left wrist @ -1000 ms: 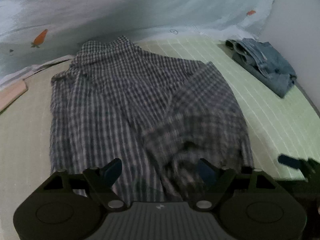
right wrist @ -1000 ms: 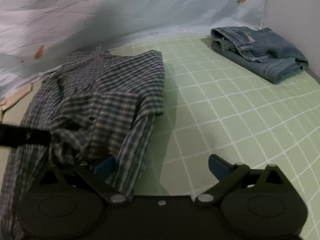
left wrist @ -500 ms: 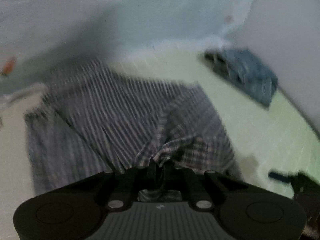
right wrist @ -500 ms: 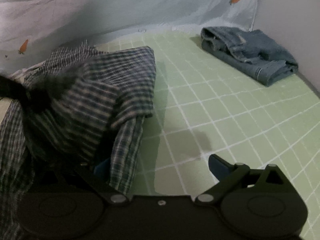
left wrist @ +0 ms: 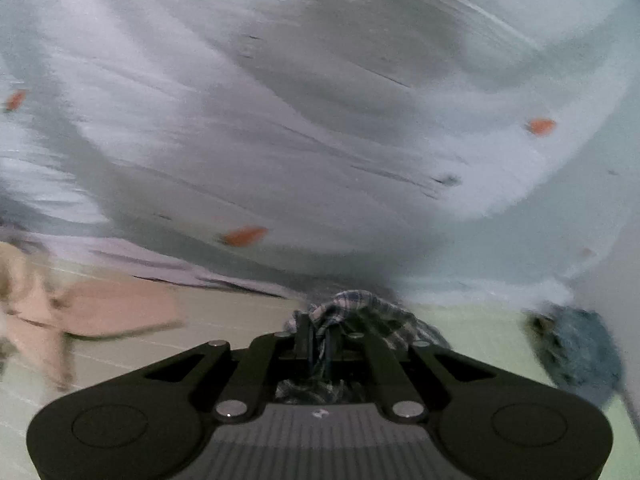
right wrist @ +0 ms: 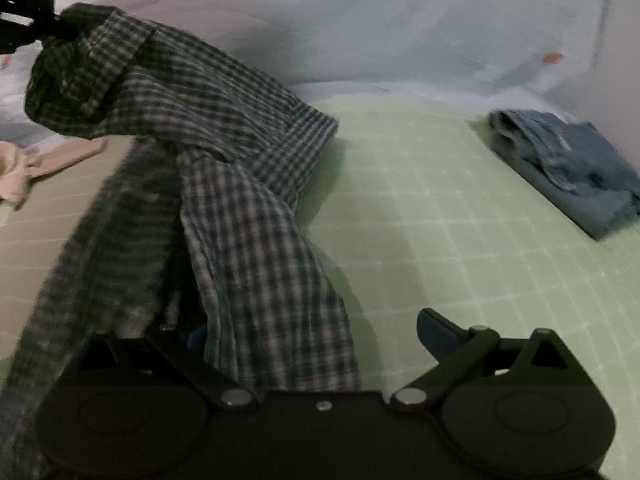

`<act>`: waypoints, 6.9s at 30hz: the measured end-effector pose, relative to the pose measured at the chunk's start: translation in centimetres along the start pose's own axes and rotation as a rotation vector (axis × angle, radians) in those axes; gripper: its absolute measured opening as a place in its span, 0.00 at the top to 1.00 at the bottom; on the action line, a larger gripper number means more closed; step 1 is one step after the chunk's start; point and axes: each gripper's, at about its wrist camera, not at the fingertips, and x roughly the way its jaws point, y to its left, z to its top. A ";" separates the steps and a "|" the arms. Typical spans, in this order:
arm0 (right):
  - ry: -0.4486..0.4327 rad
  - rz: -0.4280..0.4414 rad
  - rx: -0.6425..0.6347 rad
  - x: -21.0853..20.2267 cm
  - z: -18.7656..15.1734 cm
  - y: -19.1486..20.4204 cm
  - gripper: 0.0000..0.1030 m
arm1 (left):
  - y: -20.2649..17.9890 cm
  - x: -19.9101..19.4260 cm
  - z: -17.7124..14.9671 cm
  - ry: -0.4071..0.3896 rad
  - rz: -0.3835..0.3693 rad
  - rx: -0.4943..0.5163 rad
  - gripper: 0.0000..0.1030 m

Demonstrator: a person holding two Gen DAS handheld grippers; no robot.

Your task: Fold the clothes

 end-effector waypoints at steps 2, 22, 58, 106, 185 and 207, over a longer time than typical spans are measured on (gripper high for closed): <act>0.000 0.028 -0.012 -0.1 0.1 0.7 0.02 | 2.2 1.1 0.0 0.034 0.082 -0.070 0.90; 0.089 0.162 0.194 -3.9 -5.3 -3.4 0.38 | -4.3 -5.8 -22.3 0.590 0.000 0.036 0.41; 0.061 0.382 -0.111 -9.8 -10.5 5.2 1.00 | -3.2 -14.9 -30.5 0.596 0.108 0.094 0.30; -0.005 0.192 0.043 21.5 17.5 -0.4 0.99 | 11.4 9.0 -9.1 0.384 0.189 -0.249 0.22; 0.060 0.191 0.139 -8.3 -5.8 -1.9 0.06 | -4.3 -12.5 -24.9 0.568 0.150 0.008 0.22; 0.158 0.302 -0.031 -2.6 -4.4 1.1 0.01 | -1.8 -11.7 -27.5 0.633 0.203 0.046 0.02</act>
